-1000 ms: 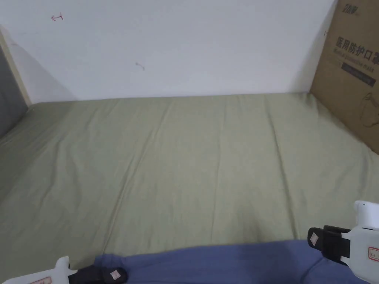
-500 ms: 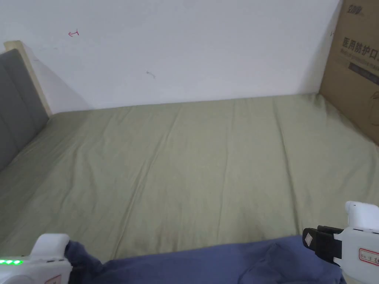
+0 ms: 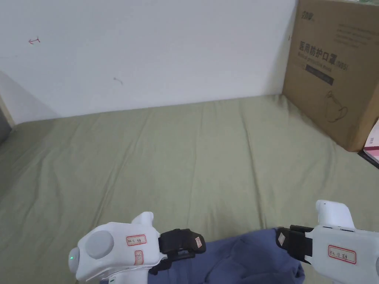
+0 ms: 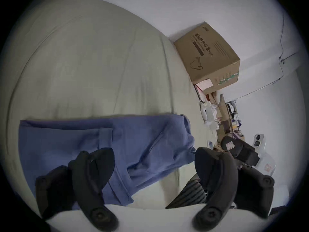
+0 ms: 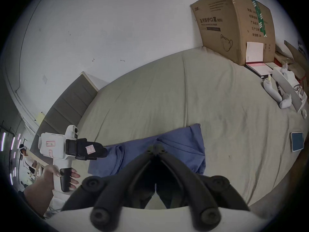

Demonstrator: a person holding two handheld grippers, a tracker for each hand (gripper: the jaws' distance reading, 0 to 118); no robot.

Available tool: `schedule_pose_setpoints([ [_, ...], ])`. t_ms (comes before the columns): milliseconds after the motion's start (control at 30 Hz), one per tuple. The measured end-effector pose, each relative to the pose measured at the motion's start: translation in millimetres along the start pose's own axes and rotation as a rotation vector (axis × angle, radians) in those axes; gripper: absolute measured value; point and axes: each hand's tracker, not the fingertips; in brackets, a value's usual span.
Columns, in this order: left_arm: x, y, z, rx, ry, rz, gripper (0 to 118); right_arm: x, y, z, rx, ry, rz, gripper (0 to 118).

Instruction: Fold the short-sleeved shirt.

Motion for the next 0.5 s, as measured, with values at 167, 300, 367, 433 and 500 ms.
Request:
schedule_pose_setpoints([
  [167, -19, -2, 35, 0.022, 0.17, -0.024, 10, 4, -1, -6, -0.01, 0.002, -0.01, 0],
  [300, -30, -11, 23, -0.017, 0.299, -0.089, 0, 4, -3, -11, -0.021, 0.012, -0.024, 0],
  [367, -31, -17, 2, -0.09, 0.237, -0.087, 0, 3, -5, -11, -0.024, 0.015, -0.025, 0],
  [433, -27, -26, -23, -0.158, 0.248, -0.118, 0, 3, -5, -11, -0.025, 0.014, -0.022, 0],
  [500, -24, -34, -49, -0.212, 0.274, -0.15, 0, 2, -5, -10, -0.027, 0.009, -0.018, 0],
])
